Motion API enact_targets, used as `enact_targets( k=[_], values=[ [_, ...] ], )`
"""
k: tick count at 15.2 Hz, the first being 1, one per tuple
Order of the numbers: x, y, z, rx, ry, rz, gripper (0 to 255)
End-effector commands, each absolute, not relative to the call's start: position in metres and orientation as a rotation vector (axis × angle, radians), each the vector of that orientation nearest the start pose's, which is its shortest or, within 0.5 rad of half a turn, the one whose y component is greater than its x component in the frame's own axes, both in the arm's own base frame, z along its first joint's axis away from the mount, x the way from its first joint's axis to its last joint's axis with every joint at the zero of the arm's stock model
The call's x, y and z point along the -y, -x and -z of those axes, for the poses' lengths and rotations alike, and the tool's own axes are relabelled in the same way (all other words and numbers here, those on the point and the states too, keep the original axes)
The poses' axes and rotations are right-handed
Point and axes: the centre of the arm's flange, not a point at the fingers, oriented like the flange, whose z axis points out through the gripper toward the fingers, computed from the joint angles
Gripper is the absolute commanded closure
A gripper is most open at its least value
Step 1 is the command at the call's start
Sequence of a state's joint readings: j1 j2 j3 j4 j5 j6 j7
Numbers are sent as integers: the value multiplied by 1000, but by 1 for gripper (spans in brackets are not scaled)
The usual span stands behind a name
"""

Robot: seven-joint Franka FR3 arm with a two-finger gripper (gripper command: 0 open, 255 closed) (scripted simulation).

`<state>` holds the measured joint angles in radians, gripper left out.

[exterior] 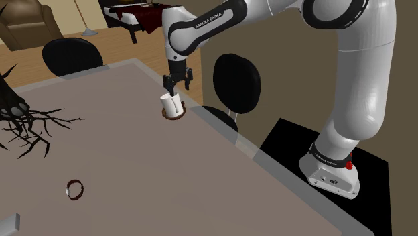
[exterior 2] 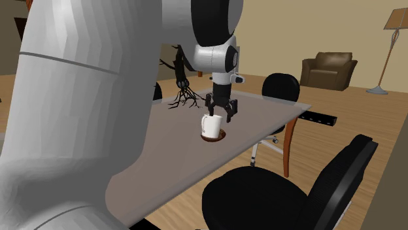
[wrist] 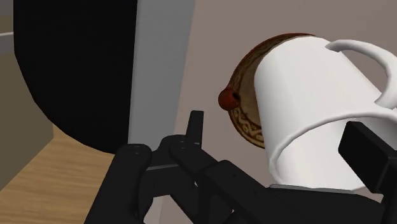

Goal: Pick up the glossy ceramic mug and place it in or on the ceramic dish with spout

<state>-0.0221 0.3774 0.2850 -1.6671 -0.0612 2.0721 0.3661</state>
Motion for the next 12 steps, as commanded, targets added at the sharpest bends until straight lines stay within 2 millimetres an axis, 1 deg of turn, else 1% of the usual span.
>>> enact_targets(
  k=[1,4,5,12],
  values=[
    [-150,-645,-399,-148,3078,40,0],
    [-148,-644,-438,-148,3078,40,0],
    [-147,-644,-449,-148,3078,40,0],
    [-147,-644,-449,-148,3078,40,0]
  ],
)
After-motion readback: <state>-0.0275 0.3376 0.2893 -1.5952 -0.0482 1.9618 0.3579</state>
